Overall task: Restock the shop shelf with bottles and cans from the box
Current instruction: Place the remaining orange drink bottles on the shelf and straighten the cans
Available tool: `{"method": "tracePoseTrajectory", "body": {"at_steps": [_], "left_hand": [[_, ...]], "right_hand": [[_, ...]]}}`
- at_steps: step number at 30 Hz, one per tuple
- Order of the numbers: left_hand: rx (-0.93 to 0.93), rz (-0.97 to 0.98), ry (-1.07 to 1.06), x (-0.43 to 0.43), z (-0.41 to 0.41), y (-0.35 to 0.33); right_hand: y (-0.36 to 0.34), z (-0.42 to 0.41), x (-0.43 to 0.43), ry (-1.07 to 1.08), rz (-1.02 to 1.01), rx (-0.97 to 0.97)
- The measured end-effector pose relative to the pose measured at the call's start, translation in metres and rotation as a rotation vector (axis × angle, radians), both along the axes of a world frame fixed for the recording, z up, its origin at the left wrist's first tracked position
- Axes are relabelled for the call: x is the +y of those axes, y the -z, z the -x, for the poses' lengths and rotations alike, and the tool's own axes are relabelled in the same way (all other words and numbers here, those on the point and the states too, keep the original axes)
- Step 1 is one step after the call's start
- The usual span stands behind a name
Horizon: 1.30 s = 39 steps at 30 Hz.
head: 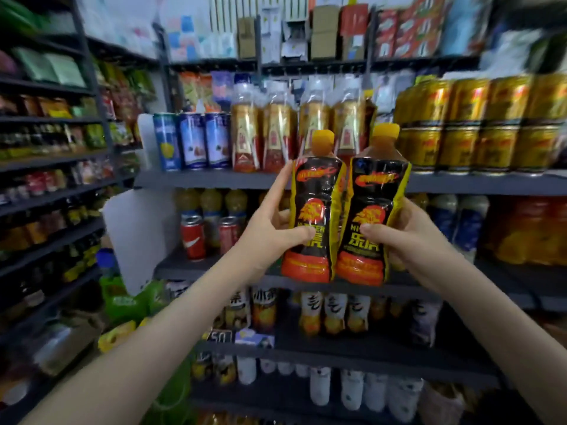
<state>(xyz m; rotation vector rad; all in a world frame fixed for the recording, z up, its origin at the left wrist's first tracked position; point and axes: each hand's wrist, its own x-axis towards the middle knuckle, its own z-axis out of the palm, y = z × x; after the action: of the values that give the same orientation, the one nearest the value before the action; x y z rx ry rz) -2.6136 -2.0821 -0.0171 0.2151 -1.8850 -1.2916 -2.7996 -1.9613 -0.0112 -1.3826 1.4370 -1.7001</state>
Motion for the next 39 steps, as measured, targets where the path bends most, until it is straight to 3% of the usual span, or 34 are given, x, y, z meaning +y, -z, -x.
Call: {"method": "tracePoseTrajectory", "body": {"at_steps": [7,13,17,25,33,36,39], "left_hand": [[0.174,0.18,0.031,-0.036,0.056,-0.067],[0.244,0.146,0.013,-0.081,0.075,-0.085],[0.28,0.131,-0.034,-0.099,0.086,-0.084],[0.314,0.084,-0.102,-0.113,0.108,-0.08],[0.306,0.091,-0.095,-0.112,0.133,-0.078],[0.32,0.098,-0.092,-0.111,0.138,-0.078],[0.331,0.109,-0.085,-0.112,0.14,-0.079]], "right_hand": [[-0.073,0.049,-0.036,0.089,0.131,0.117],[-0.081,0.09,-0.078,0.178,0.08,0.163],[-0.078,0.112,-0.103,0.22,0.053,0.053],[-0.077,0.136,-0.12,0.097,0.165,-0.057],[-0.078,0.159,-0.13,0.027,0.106,0.182],[-0.08,0.161,-0.136,0.149,0.056,0.386],[-0.078,0.156,-0.135,0.321,0.188,0.671]]}}
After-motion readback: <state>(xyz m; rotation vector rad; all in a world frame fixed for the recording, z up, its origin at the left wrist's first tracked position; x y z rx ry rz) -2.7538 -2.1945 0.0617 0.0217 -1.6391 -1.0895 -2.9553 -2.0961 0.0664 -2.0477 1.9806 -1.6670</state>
